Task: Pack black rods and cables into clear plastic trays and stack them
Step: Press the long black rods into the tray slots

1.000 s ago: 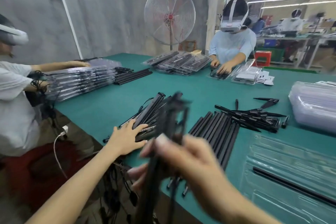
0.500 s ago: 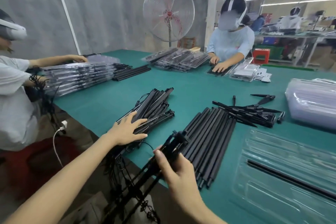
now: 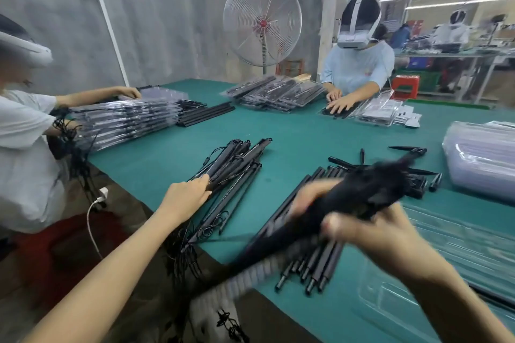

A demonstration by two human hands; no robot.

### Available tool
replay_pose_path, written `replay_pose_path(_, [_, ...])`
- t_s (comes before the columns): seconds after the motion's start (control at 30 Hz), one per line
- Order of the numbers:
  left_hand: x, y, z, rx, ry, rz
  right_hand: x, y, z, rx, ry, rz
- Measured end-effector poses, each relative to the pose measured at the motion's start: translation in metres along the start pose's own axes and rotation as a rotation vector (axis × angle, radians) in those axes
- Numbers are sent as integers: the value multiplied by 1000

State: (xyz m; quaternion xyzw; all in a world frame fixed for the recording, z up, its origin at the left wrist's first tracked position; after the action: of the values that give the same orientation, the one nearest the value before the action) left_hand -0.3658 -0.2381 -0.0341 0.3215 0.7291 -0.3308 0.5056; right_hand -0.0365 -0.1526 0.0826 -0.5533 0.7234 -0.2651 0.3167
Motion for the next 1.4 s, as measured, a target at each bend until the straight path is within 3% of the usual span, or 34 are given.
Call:
replay_pose_path(0.07, [0, 3, -4, -23, -19, 172, 1, -6, -17, -8, 222, 78])
replay_pose_path(0.13, [-3, 6, -7, -50, -127, 560, -6, 4, -24, 15, 343, 172])
replay_pose_path(0.23, [-16, 4, -6, -85, -298, 899, 2, 24, -22, 158, 286, 296])
replay_pose_path(0.37, [-26, -23, 15, -41, -257, 826, -1, 35, -21, 167, 361, 194])
replay_pose_path(0.57, [-10, -37, 54, -90, -373, 704, -14, 45, -21, 103, 835, 109])
replay_pose_path(0.7, [-13, -24, 40, -84, -317, 549, -17, 68, -30, 299, 1265, 46])
replay_pose_path(0.9, [-12, 4, 20, -59, -231, 250, -28, 116, -26, 662, 1567, -326])
replay_pose_path(1.03, [-19, -8, 23, -63, -75, 539, -36, 142, -23, 616, 1570, -671])
replay_pose_path(1.17, [-18, -25, 36, -159, 96, 1034, -38, 175, -18, 819, 1476, -573])
replay_pose_path(1.3, [-13, -29, 50, -249, 76, 1683, -32, 209, -33, 967, 1331, -559])
replay_pose_path(1.4, [-15, -28, 50, -203, 96, 1738, -21, 225, -59, 971, 1225, -531])
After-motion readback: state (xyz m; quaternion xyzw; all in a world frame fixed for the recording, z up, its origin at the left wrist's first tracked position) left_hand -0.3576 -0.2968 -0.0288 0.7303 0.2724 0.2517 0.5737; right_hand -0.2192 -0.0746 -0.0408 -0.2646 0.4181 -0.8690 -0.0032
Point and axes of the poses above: each hand's wrist, its own z-axis away from the middle knuckle, its own x-axis out of the palm, y = z × x, the point moved 5 cm from there along -z, towards the middle knuckle, and after that the axes turned 11 degrees about z, right-handed, at the moved point
